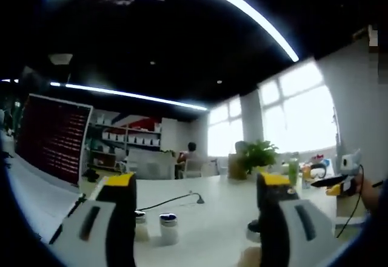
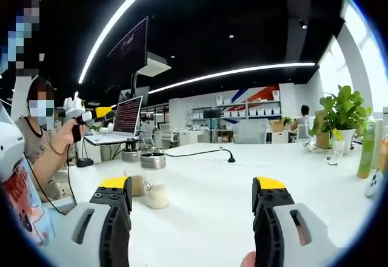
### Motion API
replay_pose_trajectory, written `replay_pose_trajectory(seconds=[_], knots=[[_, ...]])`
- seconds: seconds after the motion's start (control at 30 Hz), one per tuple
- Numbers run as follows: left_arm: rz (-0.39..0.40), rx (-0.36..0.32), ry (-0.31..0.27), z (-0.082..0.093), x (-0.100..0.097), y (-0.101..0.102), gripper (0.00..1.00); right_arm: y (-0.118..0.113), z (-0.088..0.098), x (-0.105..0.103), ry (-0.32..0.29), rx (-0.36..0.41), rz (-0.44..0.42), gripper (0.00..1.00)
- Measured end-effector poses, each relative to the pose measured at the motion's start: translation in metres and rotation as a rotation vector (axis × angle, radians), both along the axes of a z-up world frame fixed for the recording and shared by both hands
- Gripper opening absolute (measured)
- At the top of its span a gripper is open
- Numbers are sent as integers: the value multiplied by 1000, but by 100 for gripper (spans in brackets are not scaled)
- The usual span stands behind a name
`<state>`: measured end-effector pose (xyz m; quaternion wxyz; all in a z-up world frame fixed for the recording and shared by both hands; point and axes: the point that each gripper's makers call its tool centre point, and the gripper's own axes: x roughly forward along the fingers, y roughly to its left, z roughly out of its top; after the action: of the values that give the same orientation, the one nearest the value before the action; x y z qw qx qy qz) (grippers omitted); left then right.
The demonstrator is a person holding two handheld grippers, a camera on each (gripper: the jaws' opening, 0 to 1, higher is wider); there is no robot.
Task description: Rotate the seasoning bottle until the label or dispensing opening points toward the visible target arrow and the bottle remains upright within the marked orientation range
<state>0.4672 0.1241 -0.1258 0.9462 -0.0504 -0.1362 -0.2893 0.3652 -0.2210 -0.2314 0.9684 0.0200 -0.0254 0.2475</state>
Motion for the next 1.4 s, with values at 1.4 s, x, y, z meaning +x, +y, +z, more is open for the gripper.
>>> replay_pose_trajectory(seconds=[1.4], knots=[[-49,138,97,-85,147,-51,87,8,3,16,-96,-94,-48,99]])
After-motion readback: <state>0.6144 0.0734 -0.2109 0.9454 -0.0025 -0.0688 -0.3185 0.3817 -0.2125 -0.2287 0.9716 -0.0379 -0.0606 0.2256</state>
